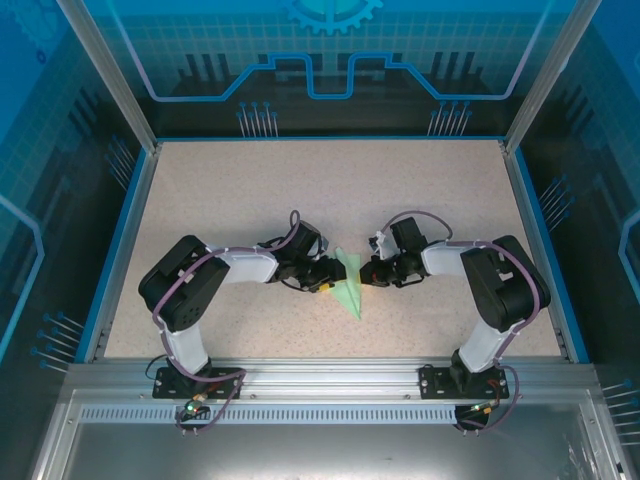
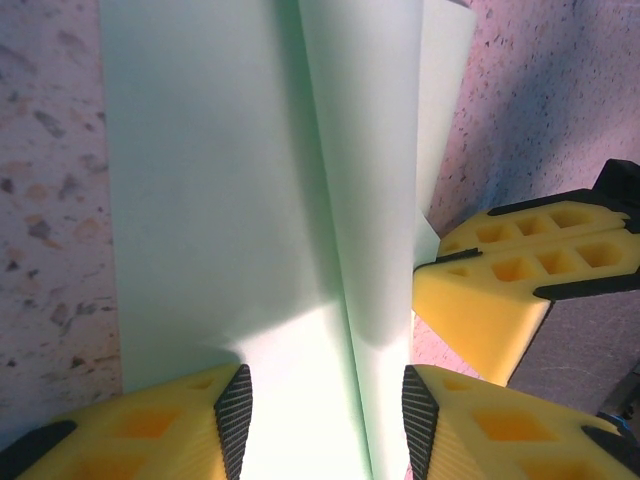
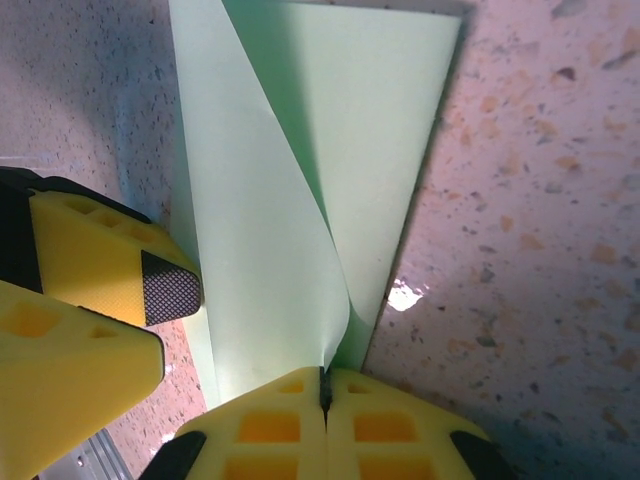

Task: Fold a paper plane with a square sheet of paper (fold left side to right side)
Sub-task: Fourth fold the wing at the center of the table.

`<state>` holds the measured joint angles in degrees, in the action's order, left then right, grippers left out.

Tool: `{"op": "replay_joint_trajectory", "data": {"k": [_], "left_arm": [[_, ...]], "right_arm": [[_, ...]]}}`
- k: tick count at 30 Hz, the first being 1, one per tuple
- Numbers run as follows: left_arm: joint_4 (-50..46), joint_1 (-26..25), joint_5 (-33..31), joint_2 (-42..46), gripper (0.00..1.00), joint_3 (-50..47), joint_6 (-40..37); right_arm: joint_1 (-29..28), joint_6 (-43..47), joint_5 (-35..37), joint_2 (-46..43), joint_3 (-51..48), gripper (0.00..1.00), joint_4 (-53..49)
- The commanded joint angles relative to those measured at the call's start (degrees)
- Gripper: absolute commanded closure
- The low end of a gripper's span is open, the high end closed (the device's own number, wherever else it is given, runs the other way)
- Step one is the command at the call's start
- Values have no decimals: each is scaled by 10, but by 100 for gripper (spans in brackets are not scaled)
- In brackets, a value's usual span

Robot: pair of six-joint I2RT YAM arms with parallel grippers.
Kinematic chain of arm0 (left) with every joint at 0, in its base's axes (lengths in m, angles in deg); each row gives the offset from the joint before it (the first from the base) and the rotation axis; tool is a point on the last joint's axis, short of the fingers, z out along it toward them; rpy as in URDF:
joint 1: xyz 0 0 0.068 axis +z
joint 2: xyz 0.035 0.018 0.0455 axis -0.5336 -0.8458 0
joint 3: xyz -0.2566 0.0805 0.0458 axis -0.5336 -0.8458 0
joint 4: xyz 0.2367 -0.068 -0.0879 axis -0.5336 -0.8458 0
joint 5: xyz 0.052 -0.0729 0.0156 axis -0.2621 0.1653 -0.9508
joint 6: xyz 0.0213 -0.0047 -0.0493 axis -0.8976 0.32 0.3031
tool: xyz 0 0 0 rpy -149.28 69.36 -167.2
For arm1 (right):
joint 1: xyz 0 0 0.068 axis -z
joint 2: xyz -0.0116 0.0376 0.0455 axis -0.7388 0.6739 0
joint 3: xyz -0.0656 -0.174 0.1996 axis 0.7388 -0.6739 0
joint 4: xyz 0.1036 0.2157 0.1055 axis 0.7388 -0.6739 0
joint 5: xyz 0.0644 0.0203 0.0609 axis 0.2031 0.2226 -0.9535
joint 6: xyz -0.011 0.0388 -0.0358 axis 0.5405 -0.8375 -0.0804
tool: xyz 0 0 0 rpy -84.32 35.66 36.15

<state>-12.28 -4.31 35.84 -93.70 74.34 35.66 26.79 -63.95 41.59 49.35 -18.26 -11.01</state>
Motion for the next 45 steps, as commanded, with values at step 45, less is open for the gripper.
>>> {"op": "replay_joint_trajectory", "data": {"k": [45], "left_arm": [[-79, -3, 56, -32, 76, 123, -75]], "right_arm": [[-2, 19, 34, 38, 24, 95, -76]]}}
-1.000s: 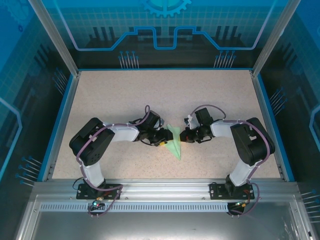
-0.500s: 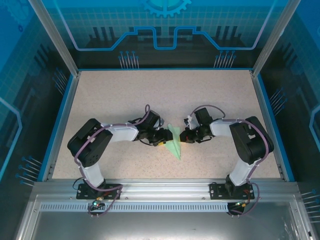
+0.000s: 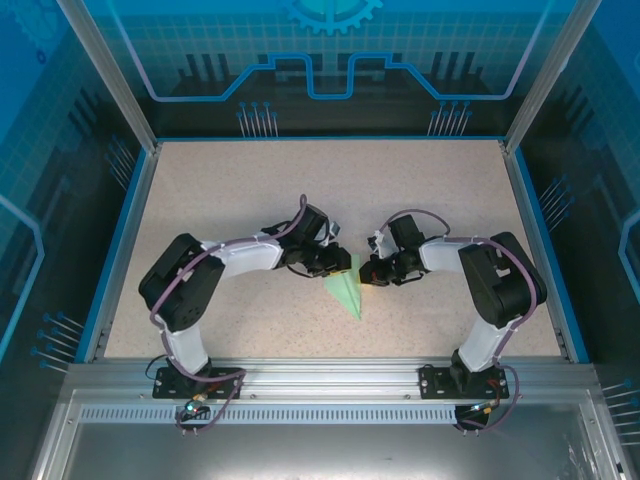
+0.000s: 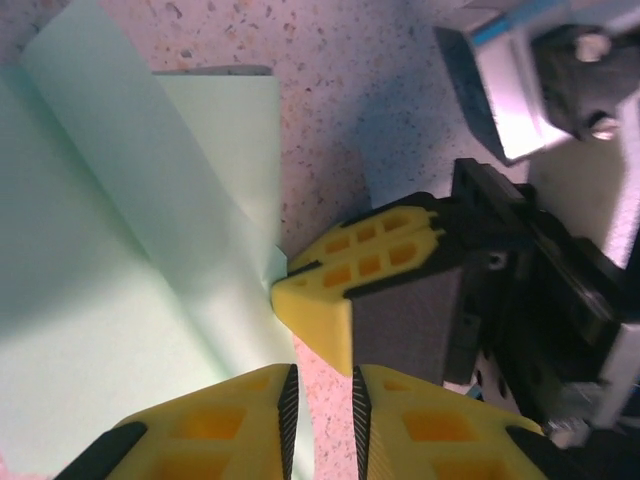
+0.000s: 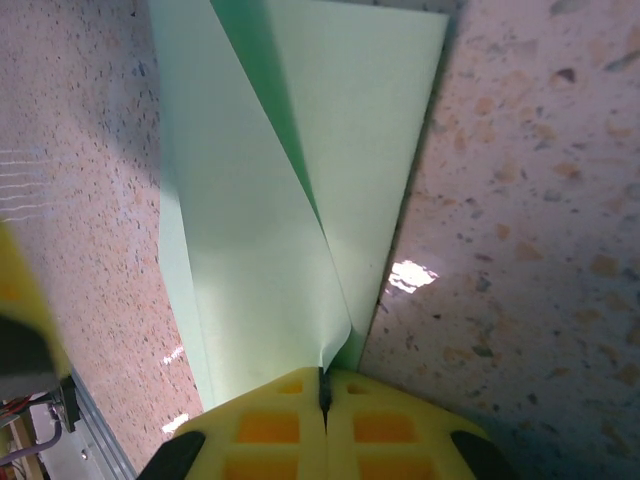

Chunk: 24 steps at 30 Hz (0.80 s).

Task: Fold a paper plane with a square sheet of paper (fold left side to right side)
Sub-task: Fourth fold the wing at the center of the table.

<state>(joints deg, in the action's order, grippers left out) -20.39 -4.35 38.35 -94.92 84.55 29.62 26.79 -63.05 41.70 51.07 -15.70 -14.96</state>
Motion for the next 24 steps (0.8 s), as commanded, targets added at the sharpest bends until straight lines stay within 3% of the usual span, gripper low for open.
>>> {"op": "replay_joint_trajectory", "data": {"k": [1, 8, 24], "left_arm": [[6, -3, 36, -28, 76, 25, -14], [34, -3, 58, -70, 76, 36, -5], [-2, -2, -1, -93, 76, 3, 1]], "right_arm": [[-3, 11, 34, 21, -1, 95, -37], [-7, 15, 42, 24, 3, 95, -44], [-7, 28, 58, 23, 18, 94, -67]]}}
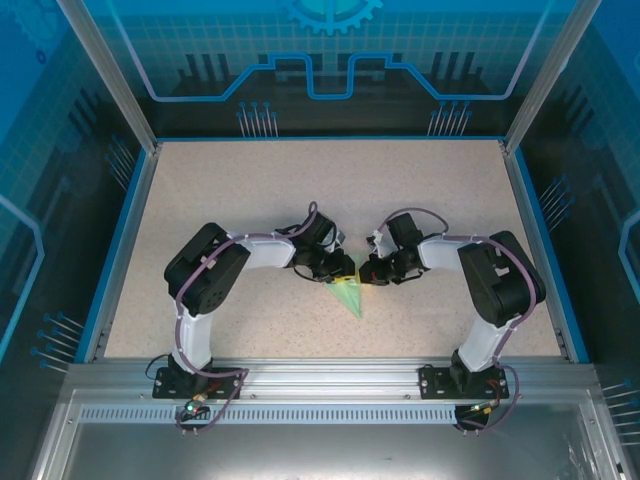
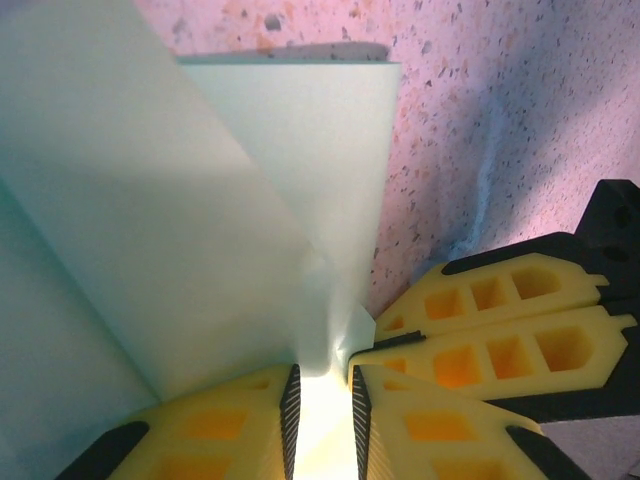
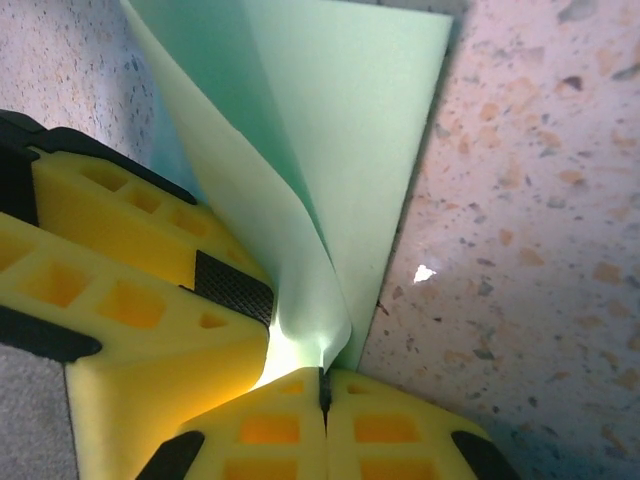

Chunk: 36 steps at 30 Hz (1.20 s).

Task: Fold a paper plane with a square sheet of paper (fold left side to right side)
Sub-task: Fourth fold the wing at the center of the table.

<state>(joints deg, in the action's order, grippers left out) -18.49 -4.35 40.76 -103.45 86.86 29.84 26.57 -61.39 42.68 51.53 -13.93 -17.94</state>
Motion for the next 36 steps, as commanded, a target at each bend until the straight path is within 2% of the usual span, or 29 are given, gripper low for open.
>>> {"op": "replay_joint_trajectory", "data": {"k": [1, 9, 15, 20, 24, 28, 36], "left_arm": [[-20, -2, -26, -7, 76, -24, -1], [-7, -3, -36, -3, 76, -56, 9], [-6, -3, -38, -3, 76, -62, 9], [-5, -2, -37, -3, 76, -61, 8], [-4, -2, -37, -2, 76, -61, 7], [-5, -2, -37, -1, 76, -61, 7], [-5, -3, -38, -1, 76, -63, 6]], "right_arm": [[-4, 12, 48, 15, 1, 94, -38], [11, 11, 17, -14, 14, 88, -29], [20, 16, 12, -86, 7, 73, -50], [-6, 11, -48, -146, -26, 73, -66], [-44, -22, -101, -164, -63, 74, -28], [-88, -28, -78, -148, -64, 74, -29], [-107, -20, -37, -91, -51, 75, -40]]}}
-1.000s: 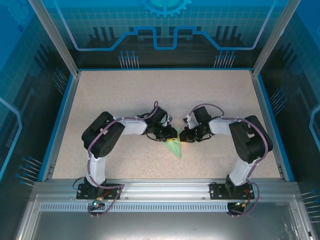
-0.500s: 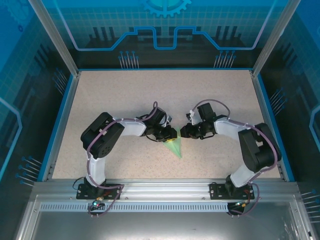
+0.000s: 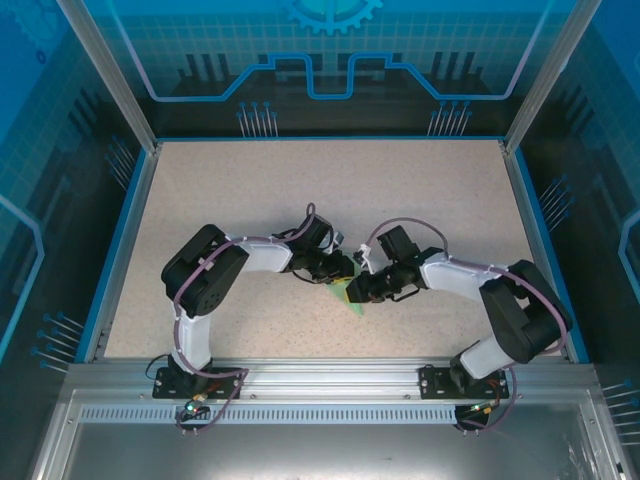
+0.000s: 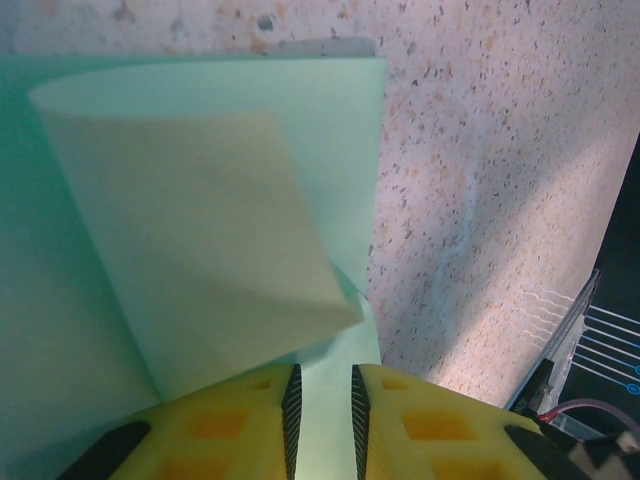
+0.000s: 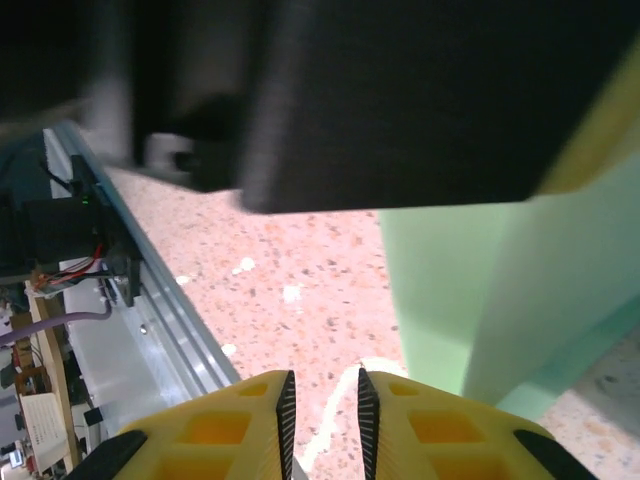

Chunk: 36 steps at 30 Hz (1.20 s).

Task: Fold a paper plane with a square sheet of paper (fold left side to right side)
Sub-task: Fourth fold the wing at the center of the table.

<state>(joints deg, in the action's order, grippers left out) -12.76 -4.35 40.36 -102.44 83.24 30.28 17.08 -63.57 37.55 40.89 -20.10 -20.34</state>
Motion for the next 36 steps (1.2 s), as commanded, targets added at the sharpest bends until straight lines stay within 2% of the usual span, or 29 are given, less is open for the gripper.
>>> {"op": "replay_joint_trajectory", "data": {"k": [1, 13, 36], "left_arm": [[-63, -2, -34, -11, 76, -26, 2], [-65, -3, -34, -12, 76, -25, 1], [-68, -2, -35, -14, 76, -22, -1]], "right_arm": [[-13, 4, 19, 19, 12, 75, -19], [-21, 17, 65, 24, 14, 75, -53], [-32, 32, 90, 38, 12, 75, -96]]}}
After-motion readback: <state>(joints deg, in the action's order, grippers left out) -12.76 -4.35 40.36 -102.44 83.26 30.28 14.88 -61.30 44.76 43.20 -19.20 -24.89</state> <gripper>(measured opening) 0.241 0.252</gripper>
